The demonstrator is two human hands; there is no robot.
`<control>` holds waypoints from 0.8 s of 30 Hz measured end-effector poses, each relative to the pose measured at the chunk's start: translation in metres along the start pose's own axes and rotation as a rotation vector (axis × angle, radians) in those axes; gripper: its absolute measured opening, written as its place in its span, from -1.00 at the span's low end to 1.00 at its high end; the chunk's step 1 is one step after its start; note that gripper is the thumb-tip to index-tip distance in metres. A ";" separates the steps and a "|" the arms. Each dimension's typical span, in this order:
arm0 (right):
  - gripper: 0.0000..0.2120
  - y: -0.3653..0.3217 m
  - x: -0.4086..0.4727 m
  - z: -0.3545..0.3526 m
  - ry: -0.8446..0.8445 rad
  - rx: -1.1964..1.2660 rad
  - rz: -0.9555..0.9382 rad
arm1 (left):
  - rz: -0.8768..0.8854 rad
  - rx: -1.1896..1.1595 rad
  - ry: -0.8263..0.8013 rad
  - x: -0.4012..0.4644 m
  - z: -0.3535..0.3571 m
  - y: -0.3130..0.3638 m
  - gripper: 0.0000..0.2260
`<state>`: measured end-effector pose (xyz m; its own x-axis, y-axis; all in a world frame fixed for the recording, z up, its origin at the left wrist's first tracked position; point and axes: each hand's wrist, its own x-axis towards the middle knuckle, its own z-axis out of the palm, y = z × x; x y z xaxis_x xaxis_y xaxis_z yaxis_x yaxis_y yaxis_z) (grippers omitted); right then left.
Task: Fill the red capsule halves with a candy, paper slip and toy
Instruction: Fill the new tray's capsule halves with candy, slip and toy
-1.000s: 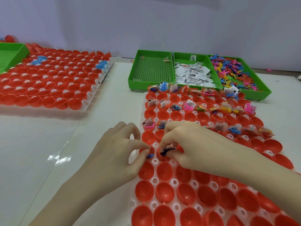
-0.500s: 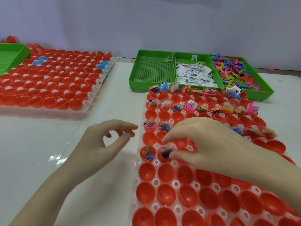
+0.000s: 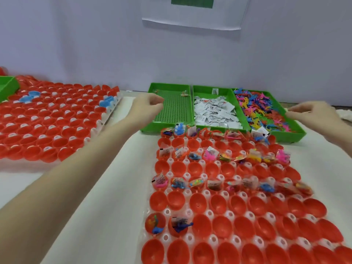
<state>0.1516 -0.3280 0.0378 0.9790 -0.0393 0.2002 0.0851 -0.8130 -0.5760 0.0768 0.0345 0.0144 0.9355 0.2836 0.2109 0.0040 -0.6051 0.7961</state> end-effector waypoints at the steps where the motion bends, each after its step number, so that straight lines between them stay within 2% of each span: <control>1: -0.73 0.007 0.007 0.005 -0.020 -0.029 0.022 | -0.008 0.086 -0.035 0.011 0.009 -0.003 -0.72; 4: -0.68 0.022 0.022 0.017 -0.082 -0.143 0.033 | 0.009 0.358 -0.157 0.031 0.030 -0.012 -0.64; 7: -0.58 0.030 0.030 0.029 -0.154 -0.244 0.073 | -0.033 0.507 -0.329 0.041 0.042 -0.019 -0.44; 11: -0.37 0.031 0.035 0.042 -0.190 -0.611 0.052 | -0.100 0.420 -0.373 0.049 0.048 -0.022 -0.30; 13: -0.34 0.029 0.039 0.046 -0.231 -0.575 0.068 | -0.054 0.381 -0.405 0.051 0.051 -0.021 -0.36; 15: -0.40 0.027 0.046 0.048 -0.282 -0.485 0.059 | -0.003 0.335 -0.422 0.051 0.051 -0.020 -0.47; 19: -0.82 0.024 0.050 0.053 -0.238 -0.372 -0.002 | 0.085 0.229 -0.366 0.048 0.048 -0.020 -0.78; 21: -0.81 0.022 0.048 0.055 -0.178 -0.413 -0.008 | 0.108 0.198 -0.308 0.045 0.047 -0.023 -0.81; 24: -0.83 0.021 0.045 0.057 -0.041 -0.450 -0.102 | 0.140 0.190 -0.241 0.040 0.047 -0.024 -0.74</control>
<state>0.2076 -0.3139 -0.0109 0.9771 0.0694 0.2009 0.1011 -0.9832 -0.1518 0.1309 0.0253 -0.0229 0.9881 0.0179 0.1527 -0.0858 -0.7601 0.6441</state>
